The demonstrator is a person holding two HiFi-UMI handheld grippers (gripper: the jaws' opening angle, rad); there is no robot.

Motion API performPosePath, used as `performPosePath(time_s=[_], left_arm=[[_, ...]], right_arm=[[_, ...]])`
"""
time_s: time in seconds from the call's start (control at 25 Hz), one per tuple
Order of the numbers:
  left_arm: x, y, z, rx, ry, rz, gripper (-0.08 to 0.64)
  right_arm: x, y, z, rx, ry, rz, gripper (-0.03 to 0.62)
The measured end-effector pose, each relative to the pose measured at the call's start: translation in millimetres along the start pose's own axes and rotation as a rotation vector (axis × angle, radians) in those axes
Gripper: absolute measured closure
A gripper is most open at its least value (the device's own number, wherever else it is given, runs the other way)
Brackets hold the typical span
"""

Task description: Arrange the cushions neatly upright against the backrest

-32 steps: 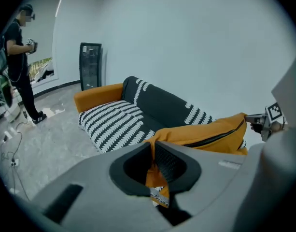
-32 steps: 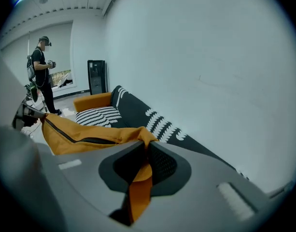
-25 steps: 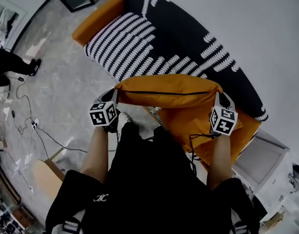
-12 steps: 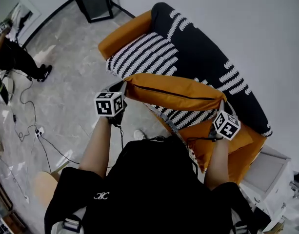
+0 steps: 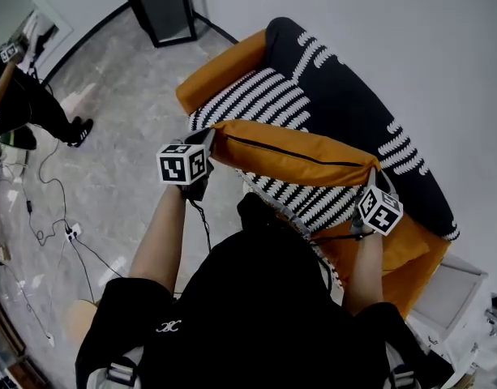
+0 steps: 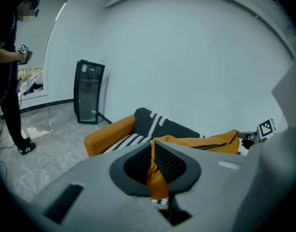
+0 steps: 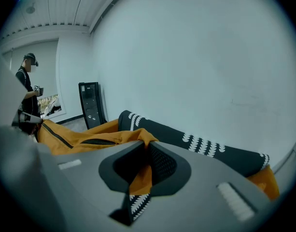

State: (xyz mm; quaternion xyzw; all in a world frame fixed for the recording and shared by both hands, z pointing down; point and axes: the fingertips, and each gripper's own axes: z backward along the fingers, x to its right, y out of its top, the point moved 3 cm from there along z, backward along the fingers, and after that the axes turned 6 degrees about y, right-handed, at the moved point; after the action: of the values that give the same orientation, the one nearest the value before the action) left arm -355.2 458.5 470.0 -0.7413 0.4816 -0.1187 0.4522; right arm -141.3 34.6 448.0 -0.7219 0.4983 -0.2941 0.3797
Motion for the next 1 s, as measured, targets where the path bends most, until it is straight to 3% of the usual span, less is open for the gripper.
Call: performPosePath(time_s=[0.68, 0.88, 1.0], left_arm=[[-58, 125, -182, -0.109, -0.006, -0.050, 0.528], [-60, 172, -235, -0.130, -0.024, -0.112, 0.528], [-54, 190, -256, -0.164, -0.058, -0.159, 0.528]], right_arm=[[-4, 65, -202, -0.138, 0.003, -0.032, 0.558], [1, 73, -243, -0.178, 0.032, -0.026, 0.558], [3, 66, -242, -0.190, 0.010, -0.078, 0.558]])
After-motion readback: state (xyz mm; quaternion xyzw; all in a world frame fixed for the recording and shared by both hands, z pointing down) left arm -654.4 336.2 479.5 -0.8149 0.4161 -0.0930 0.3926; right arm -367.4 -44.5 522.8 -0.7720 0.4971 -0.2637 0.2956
